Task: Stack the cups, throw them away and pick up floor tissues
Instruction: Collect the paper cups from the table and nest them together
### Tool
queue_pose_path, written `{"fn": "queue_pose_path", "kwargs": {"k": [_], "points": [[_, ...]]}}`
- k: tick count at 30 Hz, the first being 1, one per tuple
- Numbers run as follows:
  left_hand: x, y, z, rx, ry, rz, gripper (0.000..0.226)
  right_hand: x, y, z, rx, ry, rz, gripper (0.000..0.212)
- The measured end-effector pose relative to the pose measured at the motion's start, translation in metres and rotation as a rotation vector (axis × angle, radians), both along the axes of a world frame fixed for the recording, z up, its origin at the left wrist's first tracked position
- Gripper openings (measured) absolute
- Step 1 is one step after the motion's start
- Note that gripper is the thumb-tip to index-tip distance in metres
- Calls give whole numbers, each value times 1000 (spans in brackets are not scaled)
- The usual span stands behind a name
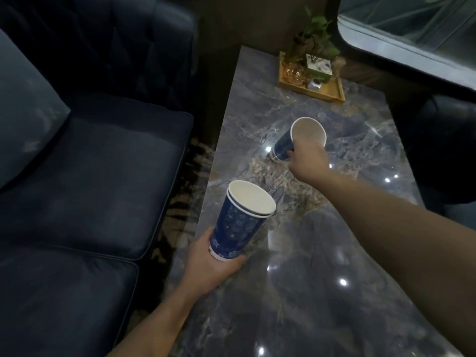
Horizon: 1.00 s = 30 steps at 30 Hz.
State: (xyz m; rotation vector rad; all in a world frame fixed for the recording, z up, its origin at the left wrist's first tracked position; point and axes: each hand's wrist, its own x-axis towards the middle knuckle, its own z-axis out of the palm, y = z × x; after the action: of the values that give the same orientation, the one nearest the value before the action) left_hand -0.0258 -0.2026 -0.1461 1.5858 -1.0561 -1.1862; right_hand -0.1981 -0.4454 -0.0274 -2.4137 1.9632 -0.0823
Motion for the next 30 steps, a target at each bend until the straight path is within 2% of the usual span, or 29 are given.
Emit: {"fn": "queue_pose_path", "kwargs": {"k": [5,8,14,17,21,30], "points": [[-2,1,3,10,-13,14,41,-6,9,3,-17,-107,27,12],[-2,0,6,31,-42,3,41,-8,23,12,1,-176,-38,17],[-4,11,22,92,41,-7,40,-17,68,73,27,-332,-82,26],[-9,44,27,104,19,-80,39,-26,109,106,-54,-355,-52,33],[-25,97,43,178,-41,-78,55,-41,181,133,-87,-476,-44,46],[-42,182,98,221,-179,-194,46,-85,339,135,-64,-884,-191,31]]}}
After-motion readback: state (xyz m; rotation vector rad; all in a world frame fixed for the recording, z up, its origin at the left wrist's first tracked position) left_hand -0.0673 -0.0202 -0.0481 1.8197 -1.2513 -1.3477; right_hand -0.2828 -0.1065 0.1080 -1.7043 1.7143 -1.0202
